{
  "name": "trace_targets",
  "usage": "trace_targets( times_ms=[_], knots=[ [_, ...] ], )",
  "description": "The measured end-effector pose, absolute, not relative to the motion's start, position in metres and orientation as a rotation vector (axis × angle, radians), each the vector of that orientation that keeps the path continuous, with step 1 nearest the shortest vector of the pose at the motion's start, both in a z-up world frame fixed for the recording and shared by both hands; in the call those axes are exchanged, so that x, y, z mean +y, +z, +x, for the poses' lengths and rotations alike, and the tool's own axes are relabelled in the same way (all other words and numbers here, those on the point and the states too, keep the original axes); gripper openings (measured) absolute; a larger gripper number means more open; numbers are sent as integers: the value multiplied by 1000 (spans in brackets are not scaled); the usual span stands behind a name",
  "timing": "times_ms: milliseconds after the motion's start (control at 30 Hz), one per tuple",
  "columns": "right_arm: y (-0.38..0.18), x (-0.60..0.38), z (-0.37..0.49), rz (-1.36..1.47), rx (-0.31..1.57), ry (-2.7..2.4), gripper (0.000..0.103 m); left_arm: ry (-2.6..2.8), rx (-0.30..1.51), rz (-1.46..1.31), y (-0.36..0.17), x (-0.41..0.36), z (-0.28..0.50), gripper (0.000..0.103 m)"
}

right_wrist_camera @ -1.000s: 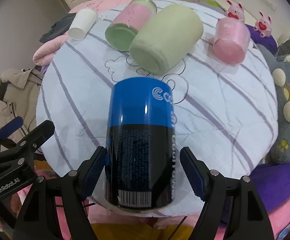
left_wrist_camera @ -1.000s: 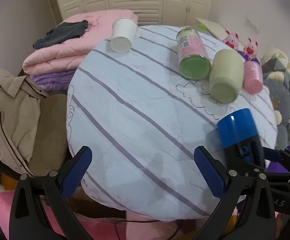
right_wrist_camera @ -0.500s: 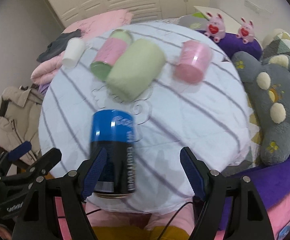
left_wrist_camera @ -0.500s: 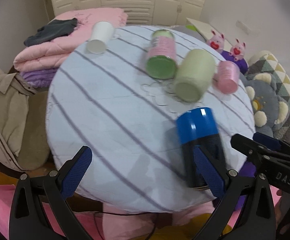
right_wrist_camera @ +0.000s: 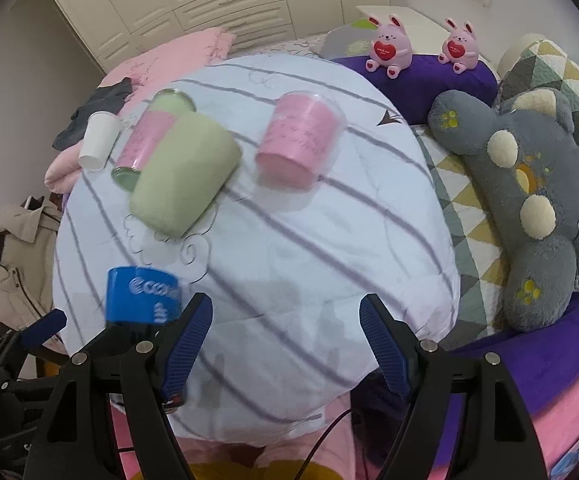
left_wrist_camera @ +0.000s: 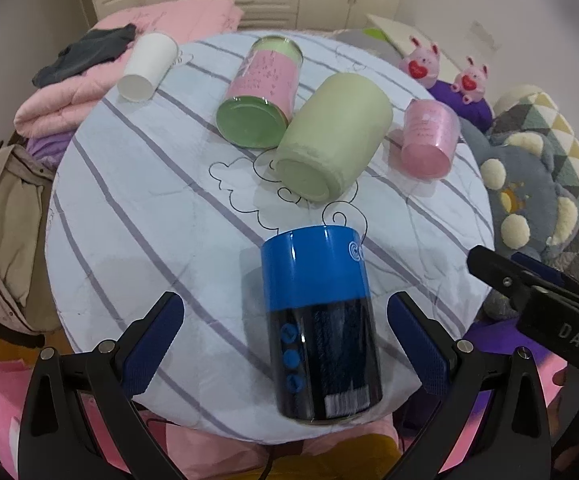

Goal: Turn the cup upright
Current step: 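Lower the can toward the left tool and grasp it with the left tool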

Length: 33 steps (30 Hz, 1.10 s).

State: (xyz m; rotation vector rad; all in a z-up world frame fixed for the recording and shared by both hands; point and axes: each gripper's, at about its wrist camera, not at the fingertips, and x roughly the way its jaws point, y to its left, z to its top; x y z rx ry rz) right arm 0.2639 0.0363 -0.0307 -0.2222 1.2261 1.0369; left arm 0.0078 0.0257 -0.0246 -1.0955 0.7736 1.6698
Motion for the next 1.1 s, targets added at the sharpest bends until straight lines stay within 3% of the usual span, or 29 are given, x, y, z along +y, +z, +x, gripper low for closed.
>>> trace_targets(
  times_ms=[533, 567, 633, 700, 1100],
  knots=[
    [-70, 64, 293, -318, 1303, 1116, 78, 1695, 857, -1287, -65, 61, 15, 102],
    [-72, 65, 293, -323, 1303, 1116, 78, 1693, 839, -1313, -67, 60, 13, 99],
    [-74, 66, 294, -322, 1314, 1131, 78, 1674, 831, -1326, -67, 60, 12, 76],
    [-75, 67, 295, -316, 1321, 1142, 78, 1665, 835, -1330, -68, 60, 12, 69],
    [-78, 69, 297, -319, 1333, 1139, 78, 1682, 814, -1237, -47, 62, 5, 68]
  ],
)
